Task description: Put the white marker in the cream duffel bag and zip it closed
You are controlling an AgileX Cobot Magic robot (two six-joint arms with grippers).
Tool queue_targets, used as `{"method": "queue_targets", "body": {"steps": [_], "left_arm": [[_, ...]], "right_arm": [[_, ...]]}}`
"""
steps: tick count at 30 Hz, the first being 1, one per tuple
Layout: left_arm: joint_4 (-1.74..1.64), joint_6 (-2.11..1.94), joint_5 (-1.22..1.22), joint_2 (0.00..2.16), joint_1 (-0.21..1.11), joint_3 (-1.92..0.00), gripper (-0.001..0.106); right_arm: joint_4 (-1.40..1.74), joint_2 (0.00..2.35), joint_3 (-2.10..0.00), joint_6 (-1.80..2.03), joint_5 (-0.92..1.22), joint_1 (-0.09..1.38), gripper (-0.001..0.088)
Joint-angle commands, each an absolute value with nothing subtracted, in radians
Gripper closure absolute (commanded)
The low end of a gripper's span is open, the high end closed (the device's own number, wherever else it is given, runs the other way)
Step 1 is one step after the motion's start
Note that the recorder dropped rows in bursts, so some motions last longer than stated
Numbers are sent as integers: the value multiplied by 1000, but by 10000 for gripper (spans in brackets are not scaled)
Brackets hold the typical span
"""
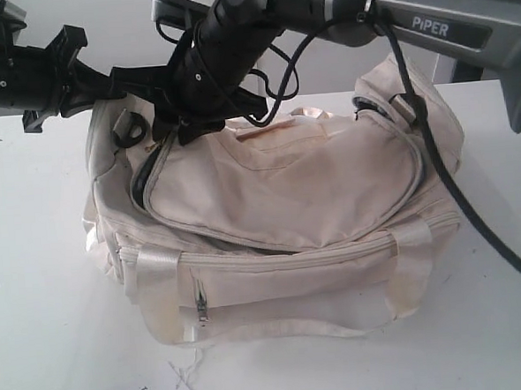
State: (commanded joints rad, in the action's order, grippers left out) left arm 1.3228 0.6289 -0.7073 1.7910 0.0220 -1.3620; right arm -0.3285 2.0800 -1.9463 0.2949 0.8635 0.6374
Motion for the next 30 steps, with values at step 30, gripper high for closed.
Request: {"method": "queue_targets", "body": {"steps": [30], "left_arm": [[1323,629,-707,1791,22,-1362,1053]], "right_arm": [[-313,2030,-1946,251,937,637,868]]}}
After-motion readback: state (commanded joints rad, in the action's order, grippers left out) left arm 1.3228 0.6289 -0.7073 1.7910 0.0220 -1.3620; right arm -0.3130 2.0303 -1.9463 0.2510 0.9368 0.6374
